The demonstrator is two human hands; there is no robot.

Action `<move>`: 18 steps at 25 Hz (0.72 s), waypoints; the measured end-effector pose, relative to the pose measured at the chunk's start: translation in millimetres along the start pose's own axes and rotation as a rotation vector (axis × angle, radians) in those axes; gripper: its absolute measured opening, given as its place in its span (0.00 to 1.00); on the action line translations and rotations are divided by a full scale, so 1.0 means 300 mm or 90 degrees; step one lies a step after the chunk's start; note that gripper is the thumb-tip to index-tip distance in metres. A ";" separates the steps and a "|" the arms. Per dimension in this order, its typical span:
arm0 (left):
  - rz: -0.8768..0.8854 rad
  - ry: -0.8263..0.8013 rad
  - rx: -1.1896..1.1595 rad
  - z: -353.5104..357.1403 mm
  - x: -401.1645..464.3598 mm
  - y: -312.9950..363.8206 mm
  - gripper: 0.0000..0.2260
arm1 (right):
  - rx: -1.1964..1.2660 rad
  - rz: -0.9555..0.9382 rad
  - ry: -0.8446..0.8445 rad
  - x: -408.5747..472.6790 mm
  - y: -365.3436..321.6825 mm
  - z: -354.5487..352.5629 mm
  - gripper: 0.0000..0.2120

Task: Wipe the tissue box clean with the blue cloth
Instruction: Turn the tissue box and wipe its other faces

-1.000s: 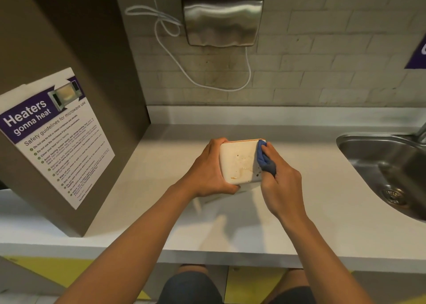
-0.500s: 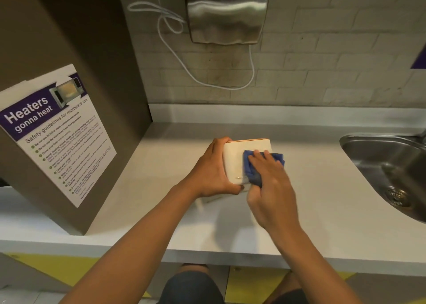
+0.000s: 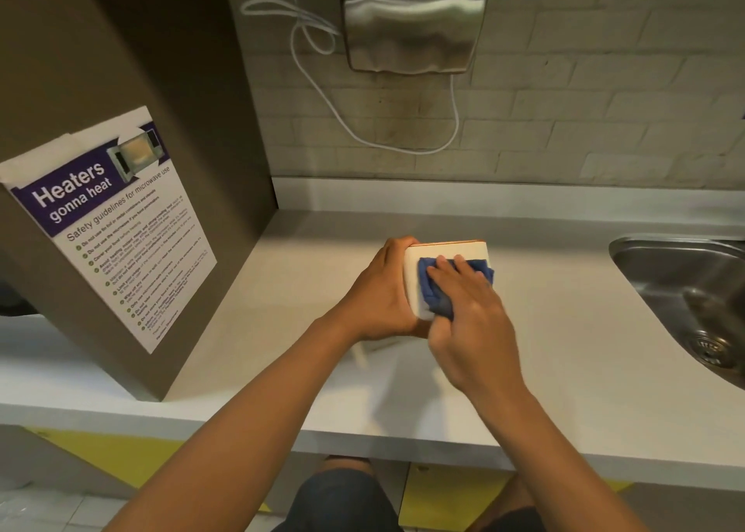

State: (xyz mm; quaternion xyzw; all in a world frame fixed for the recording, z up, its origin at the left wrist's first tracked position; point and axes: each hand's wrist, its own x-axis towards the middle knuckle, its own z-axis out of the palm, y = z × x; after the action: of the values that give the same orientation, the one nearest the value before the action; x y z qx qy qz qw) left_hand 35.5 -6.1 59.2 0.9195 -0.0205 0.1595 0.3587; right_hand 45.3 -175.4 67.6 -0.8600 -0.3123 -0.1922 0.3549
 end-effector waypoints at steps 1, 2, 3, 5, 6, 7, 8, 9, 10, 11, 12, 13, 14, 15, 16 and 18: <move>-0.002 0.015 0.005 0.002 0.001 0.003 0.46 | 0.000 0.018 0.017 0.017 0.028 -0.014 0.28; -0.006 0.018 0.009 0.008 0.001 0.004 0.46 | -0.004 0.042 0.032 0.046 0.043 -0.024 0.27; -0.013 0.016 0.005 0.013 -0.002 0.009 0.46 | -0.010 0.059 0.044 0.074 0.042 -0.024 0.26; -0.011 0.016 -0.009 0.009 0.000 0.017 0.46 | -0.026 0.040 0.057 0.112 -0.007 -0.002 0.24; 0.000 0.011 -0.015 0.006 0.003 0.015 0.46 | -0.026 0.016 0.045 0.114 -0.043 0.013 0.25; 0.017 0.004 -0.021 0.001 0.005 0.008 0.45 | -0.023 -0.002 0.023 0.106 -0.072 0.028 0.27; 0.033 -0.003 -0.028 -0.001 0.006 -0.003 0.43 | -0.019 -0.012 -0.002 0.088 -0.089 0.037 0.29; 0.038 -0.010 -0.034 0.001 0.006 -0.013 0.41 | -0.012 -0.015 -0.018 0.067 -0.089 0.039 0.29; 0.031 -0.017 -0.037 0.005 0.005 -0.021 0.41 | -0.008 -0.014 -0.023 0.047 -0.076 0.033 0.29; 0.016 -0.019 -0.042 0.012 0.001 -0.028 0.42 | -0.005 -0.013 -0.025 0.029 -0.053 0.019 0.29; 0.000 -0.013 -0.047 0.021 -0.002 -0.033 0.44 | -0.003 -0.006 -0.028 0.018 -0.029 0.004 0.29; -0.011 0.001 -0.050 0.029 -0.004 -0.031 0.46 | -0.002 0.006 -0.027 0.020 -0.010 -0.008 0.28; -0.019 0.015 -0.050 0.034 -0.002 -0.028 0.47 | 0.001 0.018 -0.014 0.038 0.002 -0.010 0.27; -0.022 0.021 -0.051 0.034 -0.001 -0.020 0.47 | 0.004 0.028 0.005 0.067 0.001 -0.005 0.26; -0.023 0.020 -0.055 0.035 0.004 -0.015 0.46 | 0.001 0.033 0.020 0.091 -0.010 0.008 0.26; -0.012 0.014 -0.064 0.023 0.010 -0.007 0.43 | -0.012 0.022 0.012 0.118 -0.060 0.036 0.27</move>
State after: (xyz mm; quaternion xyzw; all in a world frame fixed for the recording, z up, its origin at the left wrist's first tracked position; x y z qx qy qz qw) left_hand 40.7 -8.9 53.9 0.8987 -0.0157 0.1653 0.4060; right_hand 60.2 -143.2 88.7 -0.8665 -0.2925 -0.1972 0.3531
